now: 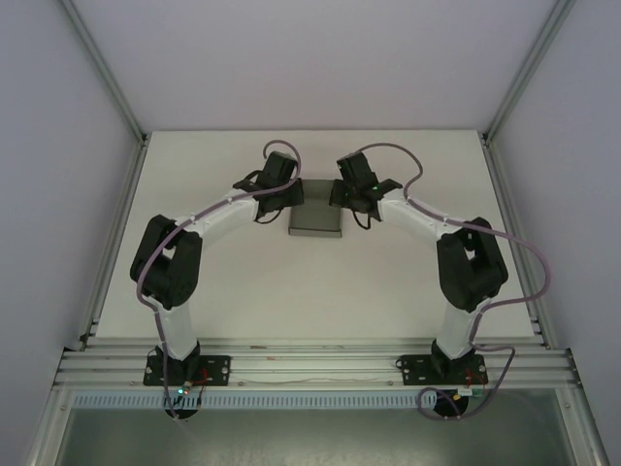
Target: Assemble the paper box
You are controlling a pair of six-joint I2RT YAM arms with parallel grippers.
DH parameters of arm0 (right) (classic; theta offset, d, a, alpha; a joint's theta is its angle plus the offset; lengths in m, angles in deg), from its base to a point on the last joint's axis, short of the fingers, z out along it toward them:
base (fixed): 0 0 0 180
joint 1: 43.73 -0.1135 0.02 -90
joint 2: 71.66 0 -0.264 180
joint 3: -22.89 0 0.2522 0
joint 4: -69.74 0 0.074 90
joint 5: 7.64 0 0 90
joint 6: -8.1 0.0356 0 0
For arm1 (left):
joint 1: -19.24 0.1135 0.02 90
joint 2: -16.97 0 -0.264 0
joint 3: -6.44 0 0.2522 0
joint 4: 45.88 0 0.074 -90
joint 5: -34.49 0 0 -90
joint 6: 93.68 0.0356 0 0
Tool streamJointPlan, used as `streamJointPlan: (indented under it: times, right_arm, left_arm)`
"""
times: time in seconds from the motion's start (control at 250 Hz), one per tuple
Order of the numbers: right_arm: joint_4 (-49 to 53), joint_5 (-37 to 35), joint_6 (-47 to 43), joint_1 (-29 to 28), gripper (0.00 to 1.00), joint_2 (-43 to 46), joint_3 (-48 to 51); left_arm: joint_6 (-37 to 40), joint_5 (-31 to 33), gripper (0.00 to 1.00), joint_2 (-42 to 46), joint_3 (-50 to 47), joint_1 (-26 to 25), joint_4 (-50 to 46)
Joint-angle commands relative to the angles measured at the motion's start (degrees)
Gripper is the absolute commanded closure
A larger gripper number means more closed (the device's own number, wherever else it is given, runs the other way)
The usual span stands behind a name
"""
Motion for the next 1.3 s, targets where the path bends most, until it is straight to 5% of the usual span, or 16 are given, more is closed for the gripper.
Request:
streamJointPlan:
  times: [0.0, 0.344, 0.488, 0.66, 0.959, 1.047, 1.299]
  right_arm:
    - [-6.3, 3.0, -1.4, -2.3, 1.00, 1.8, 3.1]
    - [-18.4, -5.6, -8.0, -7.2, 1.00, 5.6, 16.6]
    - [-19.7, -13.0, -11.5, -9.9, 1.00, 6.3, 21.2]
    - [-23.3, -19.7, -13.7, -12.0, 1.00, 7.3, 26.4]
    - [-26.3, -20.5, -13.7, -12.7, 1.00, 7.0, 30.3]
    - [-27.2, -20.0, -14.0, -12.7, 1.00, 7.0, 30.8]
    - [-31.9, -17.6, -18.7, -13.7, 1.00, 6.8, 33.3]
  left_arm:
    - [-2.0, -7.1, 1.00, 1.3, -4.8, -1.5, 10.1]
    - [1.8, -4.1, 0.92, 6.5, -18.7, -5.5, 17.3]
    - [1.6, -5.7, 0.67, 8.5, -19.8, -5.5, 17.2]
    - [0.7, -5.8, 0.49, 12.0, -21.1, -5.6, 16.3]
    - [1.3, -3.3, 0.20, 18.4, -22.1, -5.7, 8.5]
    - [1.9, -2.1, 0.00, 21.4, -22.0, -5.7, 5.7]
    - [-0.6, 5.6, 0.00, 25.1, -17.8, -4.4, -2.9]
